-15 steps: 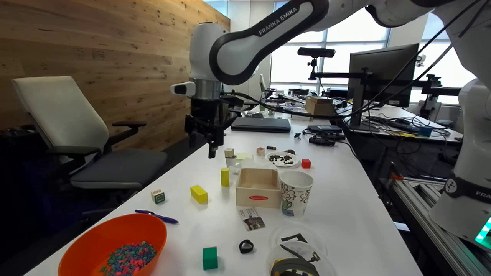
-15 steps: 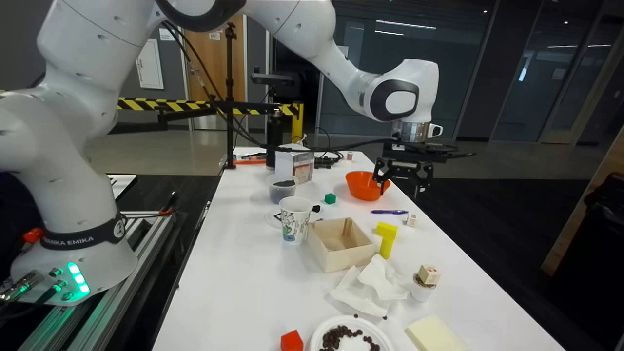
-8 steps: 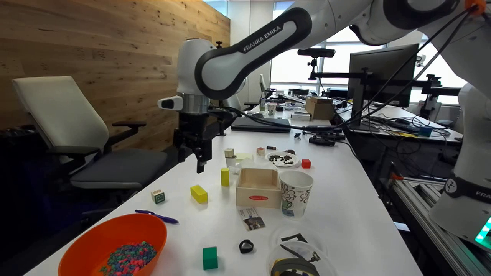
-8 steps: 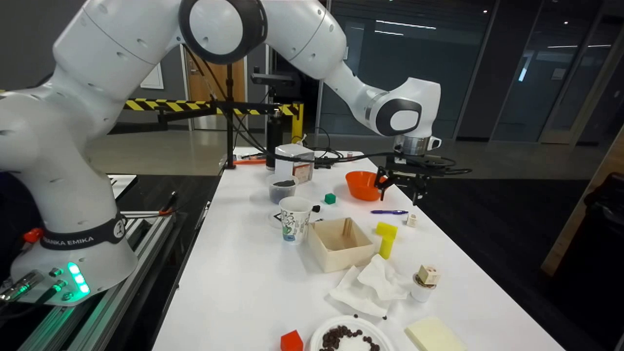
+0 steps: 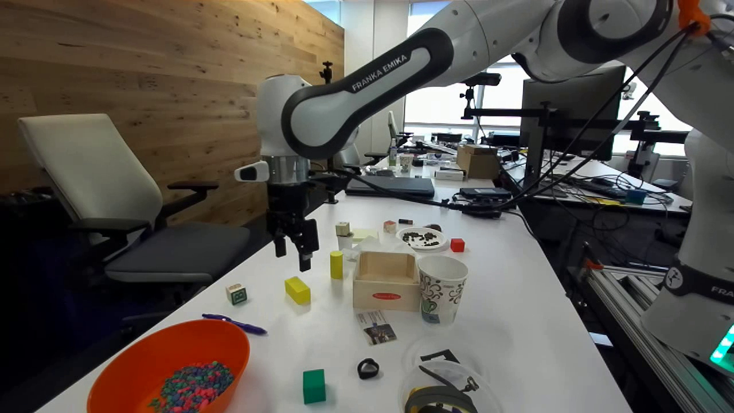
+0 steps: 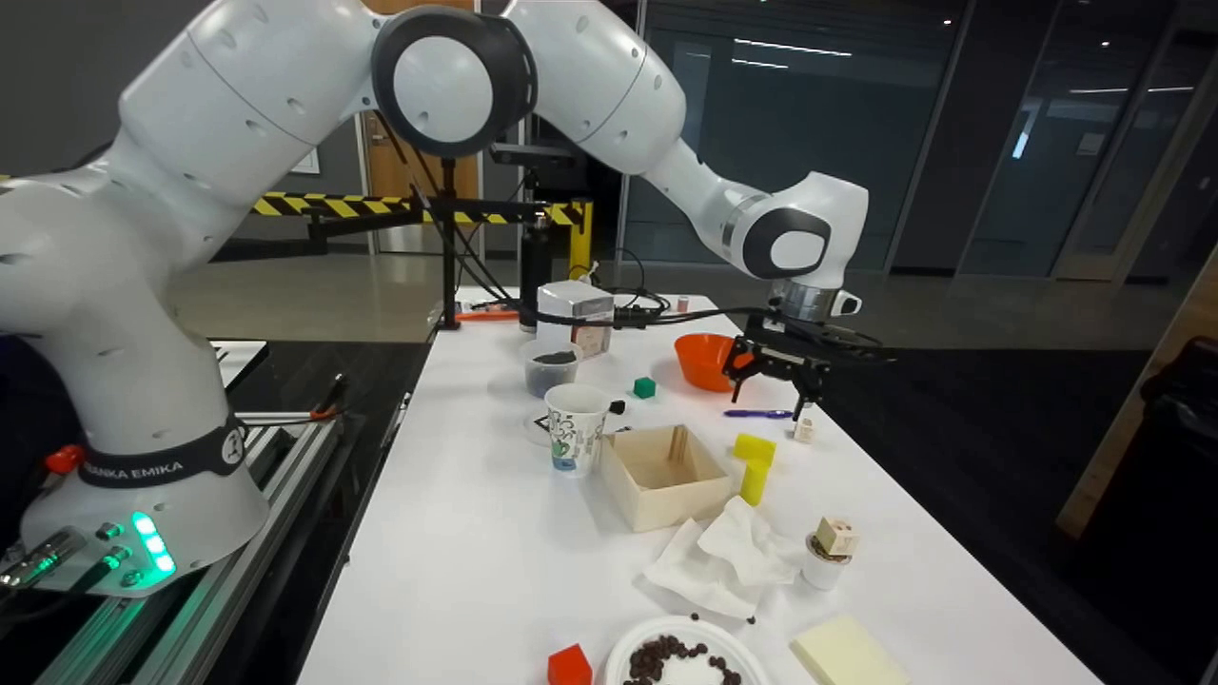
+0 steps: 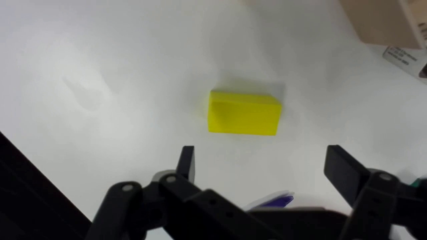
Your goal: Place the yellow rectangular block inside the wooden object
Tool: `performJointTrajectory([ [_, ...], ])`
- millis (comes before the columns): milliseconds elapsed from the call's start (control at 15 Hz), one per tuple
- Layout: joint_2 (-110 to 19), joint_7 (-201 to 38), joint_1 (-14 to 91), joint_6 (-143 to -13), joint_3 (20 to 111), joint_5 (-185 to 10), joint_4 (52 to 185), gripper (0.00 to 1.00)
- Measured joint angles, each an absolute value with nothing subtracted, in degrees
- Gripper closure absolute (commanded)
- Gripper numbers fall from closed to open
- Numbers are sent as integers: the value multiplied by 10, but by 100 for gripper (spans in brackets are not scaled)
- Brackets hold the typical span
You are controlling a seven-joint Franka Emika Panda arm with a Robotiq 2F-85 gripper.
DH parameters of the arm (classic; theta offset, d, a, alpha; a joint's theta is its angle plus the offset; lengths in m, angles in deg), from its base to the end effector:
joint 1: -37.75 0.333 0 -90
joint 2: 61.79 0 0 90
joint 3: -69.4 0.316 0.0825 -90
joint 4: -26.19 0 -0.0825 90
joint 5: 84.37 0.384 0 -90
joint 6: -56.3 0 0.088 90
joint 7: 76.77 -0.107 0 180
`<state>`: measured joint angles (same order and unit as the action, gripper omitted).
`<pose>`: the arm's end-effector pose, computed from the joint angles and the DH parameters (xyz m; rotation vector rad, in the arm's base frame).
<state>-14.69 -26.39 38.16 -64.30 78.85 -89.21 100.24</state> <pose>0.7406 0.0945 0.2571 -2.6857 -1.5421 -0.0272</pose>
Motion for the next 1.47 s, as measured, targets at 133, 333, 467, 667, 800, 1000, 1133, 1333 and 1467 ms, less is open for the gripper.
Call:
performJointTrajectory([
  [133,-142,-277,382,-637,787,-892,999,0],
  [333,-133,-283,389,-636,779,-895,993,0],
  [467,-126,-284,395,-636,774,-897,989,0],
  [667,-116,-287,404,-636,766,-903,981,0],
  [800,-111,-289,409,-636,762,-906,976,0],
  [1000,-109,-297,414,-636,758,-909,973,0],
  [1133,-108,-305,417,-636,755,-909,973,0],
  [1333,-104,-312,422,-637,754,-914,973,0],
  [1467,-99,-313,425,-641,753,-920,973,0],
])
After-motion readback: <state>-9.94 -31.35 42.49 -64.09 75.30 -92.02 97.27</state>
